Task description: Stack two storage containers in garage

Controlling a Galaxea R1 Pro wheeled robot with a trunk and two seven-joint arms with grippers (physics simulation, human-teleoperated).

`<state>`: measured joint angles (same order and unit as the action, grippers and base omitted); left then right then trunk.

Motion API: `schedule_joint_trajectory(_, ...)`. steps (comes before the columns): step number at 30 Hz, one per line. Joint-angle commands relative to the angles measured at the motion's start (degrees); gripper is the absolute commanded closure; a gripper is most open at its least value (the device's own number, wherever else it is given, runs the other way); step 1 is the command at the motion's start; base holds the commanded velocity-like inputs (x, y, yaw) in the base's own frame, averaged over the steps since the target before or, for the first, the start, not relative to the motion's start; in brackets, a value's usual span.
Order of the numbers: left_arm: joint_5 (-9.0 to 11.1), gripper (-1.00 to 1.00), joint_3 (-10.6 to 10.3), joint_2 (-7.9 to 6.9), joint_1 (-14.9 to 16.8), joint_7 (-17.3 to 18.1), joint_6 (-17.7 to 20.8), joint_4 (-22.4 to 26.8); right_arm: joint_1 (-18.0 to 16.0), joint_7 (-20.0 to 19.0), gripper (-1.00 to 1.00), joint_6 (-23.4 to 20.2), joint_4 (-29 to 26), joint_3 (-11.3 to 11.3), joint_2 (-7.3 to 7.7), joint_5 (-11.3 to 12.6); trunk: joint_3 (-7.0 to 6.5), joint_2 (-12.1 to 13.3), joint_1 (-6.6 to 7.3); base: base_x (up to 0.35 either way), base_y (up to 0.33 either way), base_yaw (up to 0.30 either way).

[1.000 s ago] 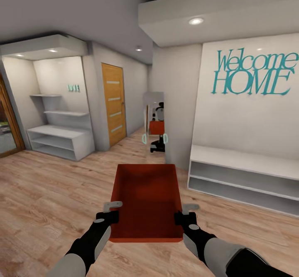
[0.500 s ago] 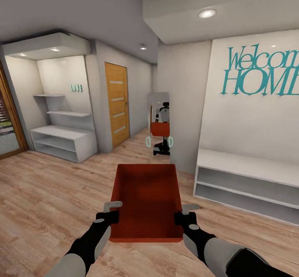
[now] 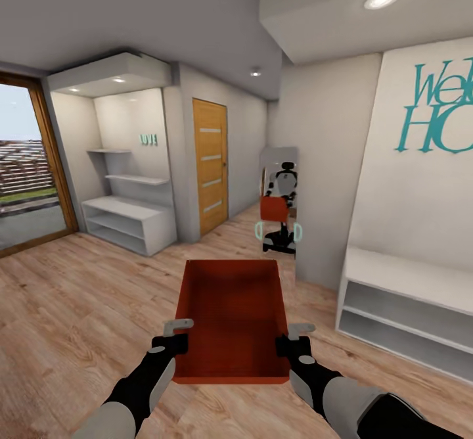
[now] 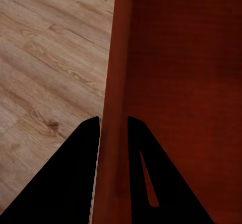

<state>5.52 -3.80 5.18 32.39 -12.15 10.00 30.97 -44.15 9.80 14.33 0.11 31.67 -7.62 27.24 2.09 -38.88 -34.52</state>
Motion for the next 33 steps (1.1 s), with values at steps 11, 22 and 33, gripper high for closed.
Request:
schedule_joint_trajectory(11, 0.32, 1.00, 1.61, -2.54, 0.04, -0.95, 0.46, -0.11, -0.06, 0.22, 1.00, 1.14, -0.11, -1.52, 0.24, 0.44, 0.10, -0.09, -0.05, 0.322, 0.000, 0.102)
schedule_joint_trajectory(22, 0.28, 1.00, 1.61, -2.63, 0.04, -0.86, 0.46, -0.12, -0.06, 0.22, 1.00, 1.08, -0.11, -1.52, 0.24, 0.44, 0.10, -0.09, -0.05, 0.322, 0.000, 0.000)
schedule_joint_trajectory(33, 0.31, 1.00, 1.61, -2.63, 0.04, -0.89, 0.46, -0.12, -0.06, 0.22, 1.00, 1.11, -0.11, -1.52, 0.24, 0.44, 0.10, -0.09, -0.05, 0.322, 0.000, 0.001)
